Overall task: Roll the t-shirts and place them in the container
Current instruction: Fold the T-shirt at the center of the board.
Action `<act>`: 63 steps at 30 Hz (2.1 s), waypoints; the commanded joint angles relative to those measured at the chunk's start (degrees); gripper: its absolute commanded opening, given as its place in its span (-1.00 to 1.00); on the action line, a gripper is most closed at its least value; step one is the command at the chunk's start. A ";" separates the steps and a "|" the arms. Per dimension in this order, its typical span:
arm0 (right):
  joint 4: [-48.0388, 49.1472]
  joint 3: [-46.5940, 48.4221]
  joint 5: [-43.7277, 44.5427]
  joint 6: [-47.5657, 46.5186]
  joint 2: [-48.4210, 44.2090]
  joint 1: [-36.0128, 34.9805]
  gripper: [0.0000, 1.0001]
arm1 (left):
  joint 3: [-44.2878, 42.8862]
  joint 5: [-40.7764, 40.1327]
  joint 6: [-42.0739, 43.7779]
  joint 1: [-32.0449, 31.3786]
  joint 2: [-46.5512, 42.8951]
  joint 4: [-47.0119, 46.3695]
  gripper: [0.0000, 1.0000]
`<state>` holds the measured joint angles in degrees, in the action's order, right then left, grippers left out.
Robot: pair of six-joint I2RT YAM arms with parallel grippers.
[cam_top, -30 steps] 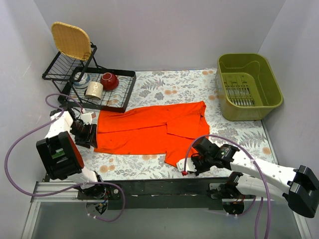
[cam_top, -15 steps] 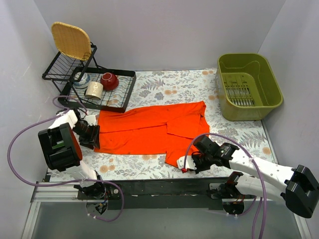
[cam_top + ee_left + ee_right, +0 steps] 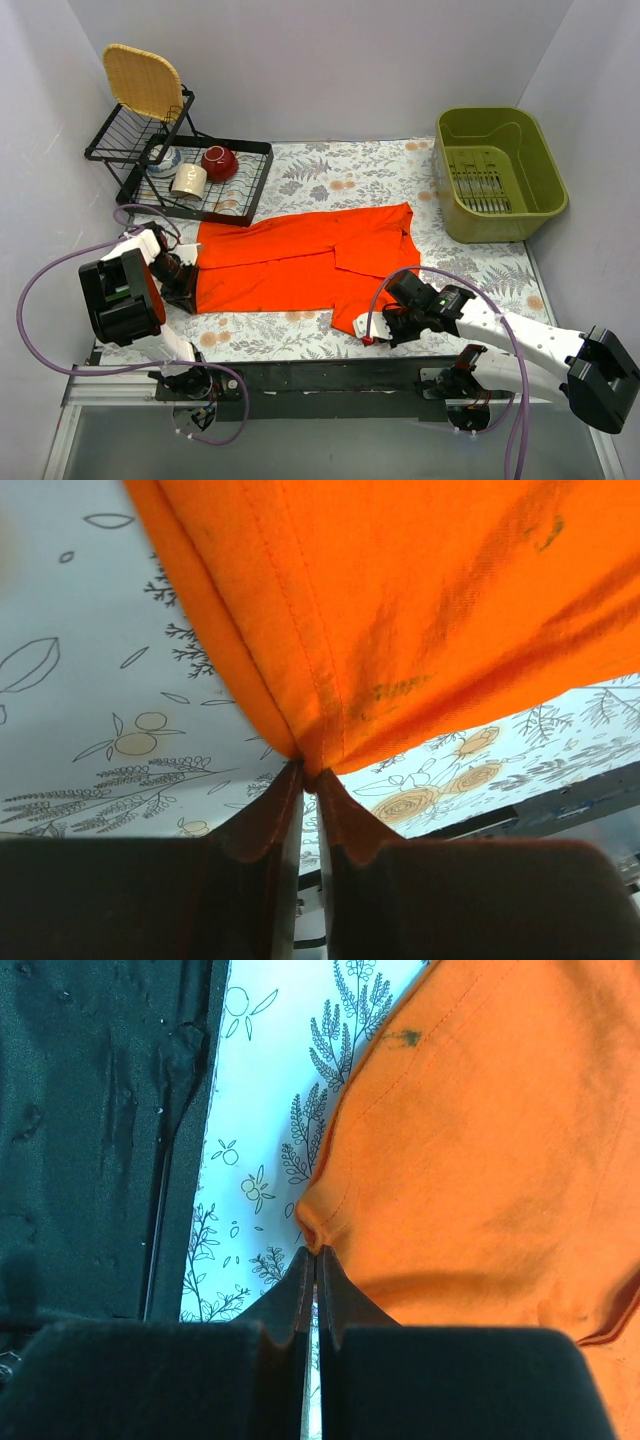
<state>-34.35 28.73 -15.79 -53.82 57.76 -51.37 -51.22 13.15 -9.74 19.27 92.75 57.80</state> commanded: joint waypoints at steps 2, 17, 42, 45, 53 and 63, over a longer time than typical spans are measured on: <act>0.86 2.56 -0.56 0.56 0.08 0.31 -0.97 | 0.42 0.21 1.12 -0.28 -2.22 -0.67 -0.93; -17.50 14.59 4.53 10.66 -8.71 3.30 -0.97 | -5.03 3.72 0.69 -0.20 -3.80 3.72 -1.00; -9.34 24.97 18.07 9.35 -3.10 18.42 -0.97 | -8.98 8.39 -2.92 -0.28 -6.62 -2.51 -1.00; -7.32 26.55 19.22 7.68 -0.12 19.29 -0.97 | -10.12 8.30 -3.88 -0.28 -6.53 -4.18 -1.00; -3.27 30.59 17.90 2.77 6.74 22.54 -0.97 | -12.93 8.74 -5.03 -0.28 -4.51 -6.38 -1.00; 1.39 35.95 17.20 -0.58 16.41 25.27 -0.97 | -17.77 8.91 -6.96 -1.07 1.11 -8.32 -1.00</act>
<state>-37.12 60.69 1.30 -51.90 71.44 -27.33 -65.93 21.21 -15.46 18.83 92.55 51.72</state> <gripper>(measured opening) 0.024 0.021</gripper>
